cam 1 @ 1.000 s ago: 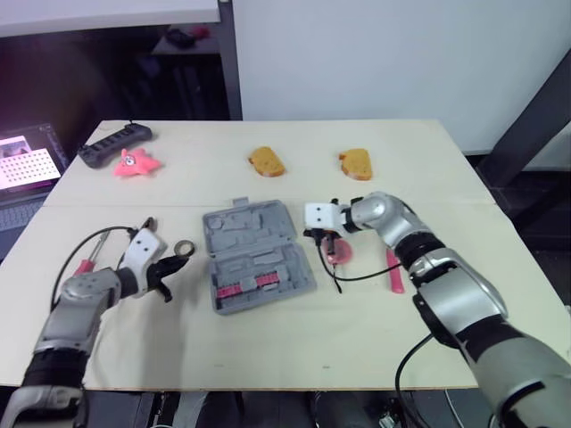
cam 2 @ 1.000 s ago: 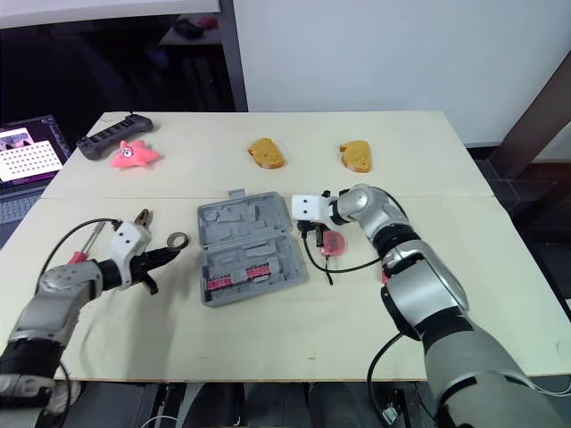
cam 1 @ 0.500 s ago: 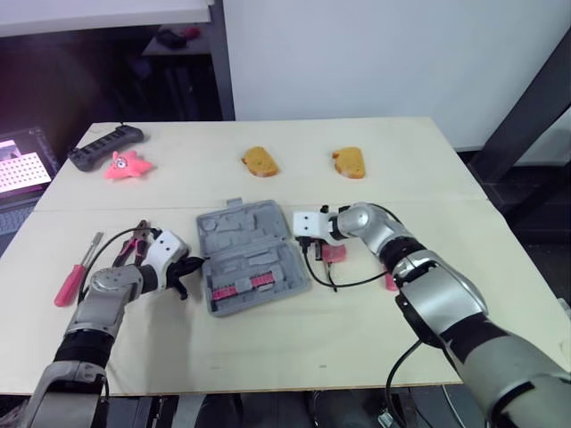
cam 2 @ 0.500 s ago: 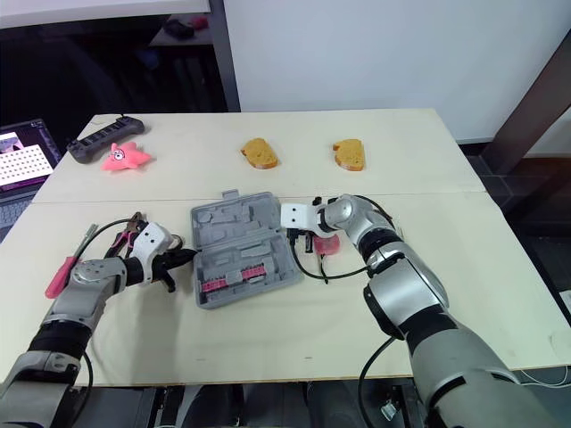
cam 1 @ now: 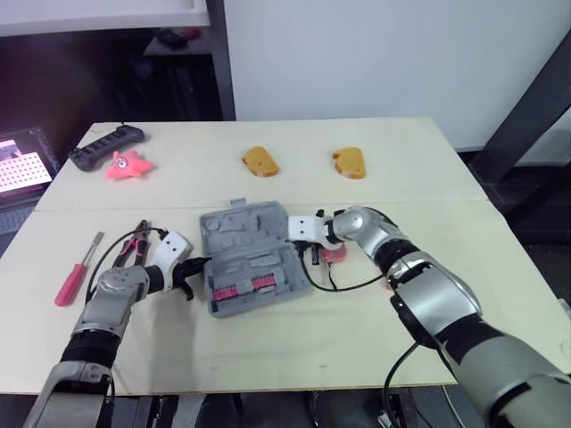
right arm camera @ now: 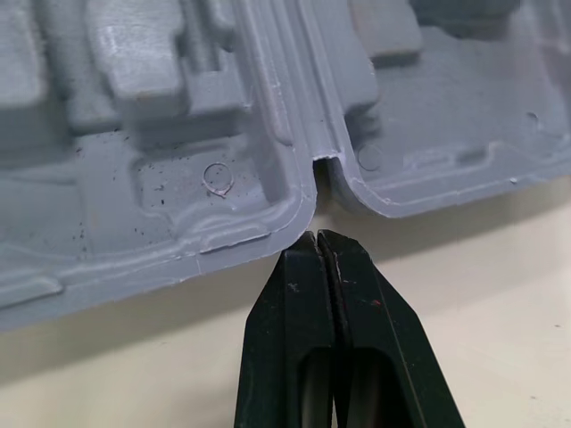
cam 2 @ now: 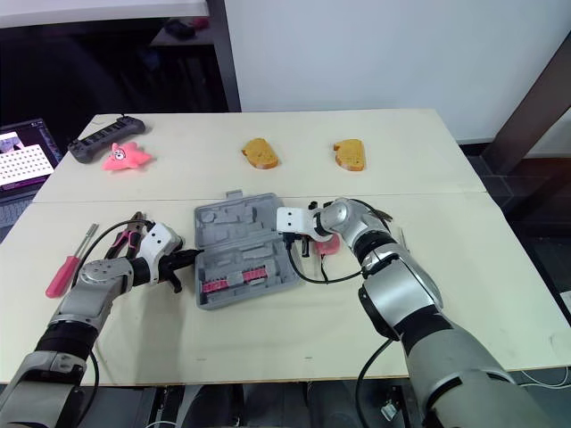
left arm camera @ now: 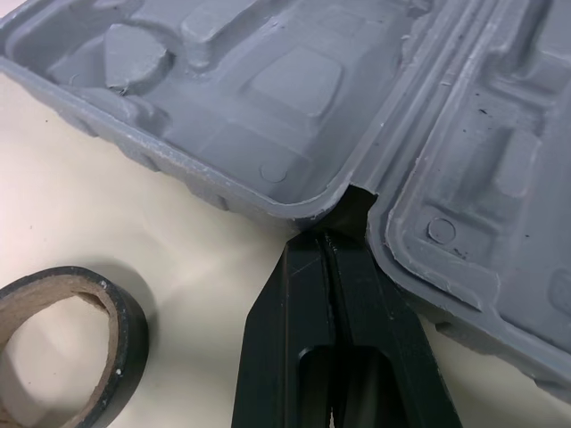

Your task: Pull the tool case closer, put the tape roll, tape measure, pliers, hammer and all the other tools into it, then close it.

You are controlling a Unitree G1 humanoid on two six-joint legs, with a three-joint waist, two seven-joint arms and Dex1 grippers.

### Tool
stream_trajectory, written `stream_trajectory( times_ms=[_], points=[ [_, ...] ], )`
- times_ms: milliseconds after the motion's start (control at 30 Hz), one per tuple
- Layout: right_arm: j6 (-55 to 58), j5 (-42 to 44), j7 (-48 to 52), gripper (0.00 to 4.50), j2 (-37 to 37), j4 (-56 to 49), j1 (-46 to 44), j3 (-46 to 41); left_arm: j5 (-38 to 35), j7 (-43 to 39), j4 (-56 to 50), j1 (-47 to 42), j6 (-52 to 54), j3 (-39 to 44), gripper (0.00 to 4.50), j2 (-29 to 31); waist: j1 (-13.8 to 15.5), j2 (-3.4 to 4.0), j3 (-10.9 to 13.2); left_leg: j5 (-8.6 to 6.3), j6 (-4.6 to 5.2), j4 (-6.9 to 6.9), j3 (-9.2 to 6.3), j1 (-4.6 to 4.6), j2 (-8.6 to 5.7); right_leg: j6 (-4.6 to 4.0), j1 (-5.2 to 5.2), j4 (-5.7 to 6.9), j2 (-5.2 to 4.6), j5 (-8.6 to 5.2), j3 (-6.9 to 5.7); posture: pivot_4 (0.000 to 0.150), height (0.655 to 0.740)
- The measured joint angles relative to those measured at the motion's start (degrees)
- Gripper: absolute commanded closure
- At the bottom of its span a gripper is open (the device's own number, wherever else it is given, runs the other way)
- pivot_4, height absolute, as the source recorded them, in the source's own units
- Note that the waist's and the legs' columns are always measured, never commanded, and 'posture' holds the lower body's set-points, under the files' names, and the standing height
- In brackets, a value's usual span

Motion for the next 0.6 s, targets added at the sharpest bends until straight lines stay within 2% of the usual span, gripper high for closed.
stream_trajectory(
  times_ms=[267, 600],
  points=[
    [-2.6, 0.5, 7.5, 4.46, -0.6, -0.9, 1.0, -1.4, 0.6, -0.1, -0.3, -0.2, 0.6, 0.0, 4.50, 0.0, 0.0, 0.00, 0.0, 0.00, 0.00, 0.00, -0.01, 0.01, 0.00, 0.00, 0.00, 0.01, 0.00, 0.00, -0.01, 0.150, 0.7150],
    [-2.7, 1.0, 9.2, 4.46, -1.2, -2.3, 2.6, -3.1, 1.0, -1.5, 0.8, -1.1, 0.6, 0.0, 4.50, 0.3, 0.0, 0.00, 0.0, 0.01, -0.01, 0.00, -0.02, 0.01, 0.00, 0.00, 0.00, 0.03, 0.01, 0.00, -0.01, 0.150, 0.7150]
  ],
)
